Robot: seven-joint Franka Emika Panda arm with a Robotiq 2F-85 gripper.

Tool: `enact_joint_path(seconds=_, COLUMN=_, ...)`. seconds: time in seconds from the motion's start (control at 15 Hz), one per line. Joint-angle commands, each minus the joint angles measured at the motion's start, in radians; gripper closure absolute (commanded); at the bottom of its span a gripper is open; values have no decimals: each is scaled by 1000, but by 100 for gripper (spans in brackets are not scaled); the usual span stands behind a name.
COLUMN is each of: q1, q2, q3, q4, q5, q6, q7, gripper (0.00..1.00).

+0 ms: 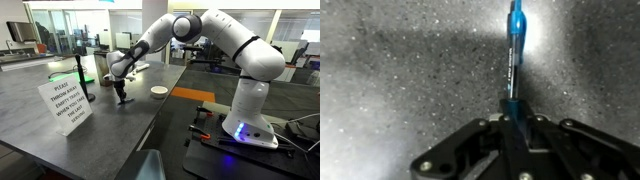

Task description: Put the pen in the bowl

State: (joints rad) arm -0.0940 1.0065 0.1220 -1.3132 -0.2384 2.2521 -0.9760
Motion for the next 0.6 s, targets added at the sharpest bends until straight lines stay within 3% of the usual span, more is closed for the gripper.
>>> enact_joint_path(seconds=0.0, q1=9, q2=20, q3=-11, q4=51, q5=5, q6=-48, q7=2, gripper=97)
enact_joint_path(seconds=0.53, q1=-36, q2=-125, q3=-27, q4=-84, q5=16, q6=-64, q7=12, gripper=97)
